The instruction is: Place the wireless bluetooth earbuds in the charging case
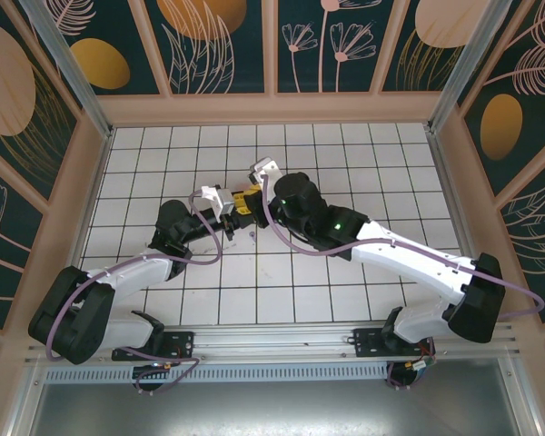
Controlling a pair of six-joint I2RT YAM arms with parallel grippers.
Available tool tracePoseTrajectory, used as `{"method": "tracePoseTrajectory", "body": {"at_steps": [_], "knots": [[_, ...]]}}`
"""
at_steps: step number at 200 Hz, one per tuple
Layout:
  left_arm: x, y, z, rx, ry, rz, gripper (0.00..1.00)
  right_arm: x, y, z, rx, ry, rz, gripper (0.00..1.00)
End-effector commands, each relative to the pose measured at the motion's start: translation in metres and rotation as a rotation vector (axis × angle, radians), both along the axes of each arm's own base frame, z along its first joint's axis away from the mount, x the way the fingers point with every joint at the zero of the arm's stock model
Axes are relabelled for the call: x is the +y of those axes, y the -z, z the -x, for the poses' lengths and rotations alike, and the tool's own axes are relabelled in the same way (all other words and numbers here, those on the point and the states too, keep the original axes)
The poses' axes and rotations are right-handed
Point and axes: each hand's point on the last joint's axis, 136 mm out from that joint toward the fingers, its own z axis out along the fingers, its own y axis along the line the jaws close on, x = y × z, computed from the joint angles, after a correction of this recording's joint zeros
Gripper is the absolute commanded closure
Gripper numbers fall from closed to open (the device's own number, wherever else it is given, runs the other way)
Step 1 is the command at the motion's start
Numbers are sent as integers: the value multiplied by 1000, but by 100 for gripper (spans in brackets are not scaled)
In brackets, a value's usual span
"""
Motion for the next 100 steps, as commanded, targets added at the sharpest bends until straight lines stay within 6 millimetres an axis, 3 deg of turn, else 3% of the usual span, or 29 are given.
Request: {"method": "tracePoseTrajectory", "body": {"at_steps": [1, 55, 100], "knots": [[3, -48, 1, -136, -20, 83, 100, 14, 31, 22, 86, -94, 90, 84], [3, -46, 1, -129, -25, 79, 100, 11, 28, 17, 80, -60, 98, 74], [4, -44, 2, -116, -24, 86, 100, 5, -4, 4, 57, 25, 39, 53]]}}
